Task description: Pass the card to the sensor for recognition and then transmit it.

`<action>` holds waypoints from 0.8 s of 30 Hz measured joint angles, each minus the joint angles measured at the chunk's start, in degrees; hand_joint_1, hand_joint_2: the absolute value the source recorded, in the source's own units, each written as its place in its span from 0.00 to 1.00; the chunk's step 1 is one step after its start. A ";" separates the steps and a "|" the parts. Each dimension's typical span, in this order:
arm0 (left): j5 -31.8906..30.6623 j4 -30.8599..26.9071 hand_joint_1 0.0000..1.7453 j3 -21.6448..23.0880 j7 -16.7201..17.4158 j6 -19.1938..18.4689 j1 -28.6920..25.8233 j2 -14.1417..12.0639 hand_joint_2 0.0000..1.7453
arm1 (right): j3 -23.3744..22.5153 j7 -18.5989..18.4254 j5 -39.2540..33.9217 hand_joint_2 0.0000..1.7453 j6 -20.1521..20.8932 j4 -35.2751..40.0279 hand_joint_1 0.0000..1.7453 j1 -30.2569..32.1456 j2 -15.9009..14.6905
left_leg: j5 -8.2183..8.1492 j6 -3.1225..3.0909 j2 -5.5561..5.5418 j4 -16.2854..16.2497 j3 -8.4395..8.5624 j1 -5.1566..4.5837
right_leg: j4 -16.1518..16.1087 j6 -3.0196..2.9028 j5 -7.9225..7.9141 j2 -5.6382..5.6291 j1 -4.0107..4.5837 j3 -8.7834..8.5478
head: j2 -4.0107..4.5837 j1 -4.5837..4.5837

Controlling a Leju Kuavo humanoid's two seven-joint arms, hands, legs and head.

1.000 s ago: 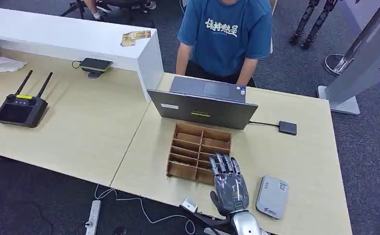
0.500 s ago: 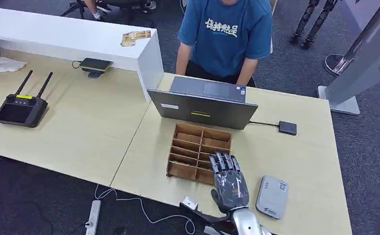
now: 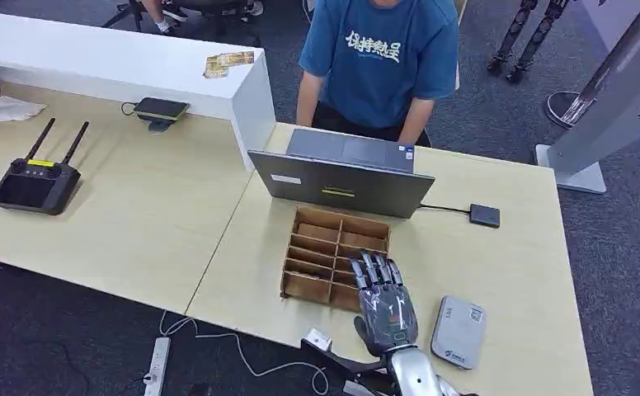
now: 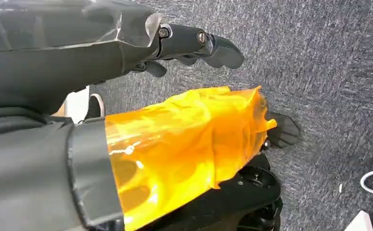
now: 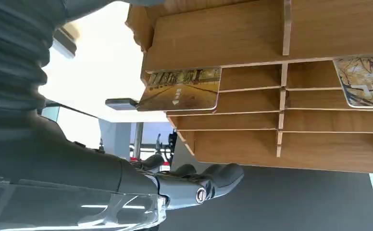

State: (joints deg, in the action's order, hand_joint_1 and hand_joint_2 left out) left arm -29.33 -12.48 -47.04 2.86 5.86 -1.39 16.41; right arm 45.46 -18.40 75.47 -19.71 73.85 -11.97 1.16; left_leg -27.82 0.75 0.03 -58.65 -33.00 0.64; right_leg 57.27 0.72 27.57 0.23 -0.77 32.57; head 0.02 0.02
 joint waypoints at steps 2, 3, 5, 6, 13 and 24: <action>-0.04 0.00 0.00 0.00 -0.02 -0.02 0.00 0.00 0.00 | 0.00 0.00 -0.19 1.00 0.00 0.00 0.00 0.00 0.00 | 0.00 0.00 0.00 0.00 0.00 0.00 | 0.00 0.00 0.00 0.00 0.00 0.00 | 0.00 0.00; -0.07 0.00 0.00 0.00 -0.04 -0.02 0.00 0.00 0.00 | 0.00 0.00 -0.35 1.00 -0.02 0.00 0.00 -0.01 0.00 | 0.00 0.00 0.00 0.00 0.00 0.00 | 0.00 0.00 0.00 0.00 0.00 0.00 | 0.00 0.00; -0.28 0.00 0.00 -0.02 -0.07 -0.02 -0.01 0.00 0.00 | 0.00 0.07 -0.66 1.00 -0.07 0.09 0.00 -0.14 0.00 | 0.00 0.00 0.00 0.00 0.00 0.00 | 0.00 0.00 0.00 0.00 0.00 0.00 | 0.00 0.00; -0.39 0.00 0.00 -0.02 -0.07 -0.02 -0.01 0.00 0.00 | 0.00 0.09 -0.66 1.00 -0.09 0.15 0.00 -0.18 0.00 | 0.00 0.00 0.00 0.00 0.00 0.00 | 0.00 0.00 0.00 0.00 0.00 0.00 | 0.00 0.00; -0.46 0.00 0.00 -0.04 -0.09 -0.02 -0.01 0.00 0.00 | 0.00 0.15 -0.66 1.00 -0.09 0.26 0.00 -0.30 0.00 | 0.00 0.00 0.00 0.00 0.00 0.00 | 0.00 0.00 0.00 0.00 0.00 0.00 | 0.00 0.00; -0.57 0.00 0.00 -0.04 -0.11 -0.02 -0.01 0.00 0.00 | 0.00 0.35 -0.68 1.00 0.00 0.24 0.00 -0.51 0.00 | 0.00 0.00 0.00 0.00 0.00 0.00 | 0.00 0.00 0.00 0.00 0.00 0.00 | 0.00 0.00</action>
State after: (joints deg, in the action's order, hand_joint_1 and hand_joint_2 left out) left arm -29.90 -12.48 -47.08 2.75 5.84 -1.41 16.41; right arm 45.46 -18.05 74.79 -19.71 74.10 -12.48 1.16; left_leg -27.82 0.75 0.03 -58.65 -33.00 0.64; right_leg 57.27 0.71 27.57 0.23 -0.77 32.56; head 0.02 0.02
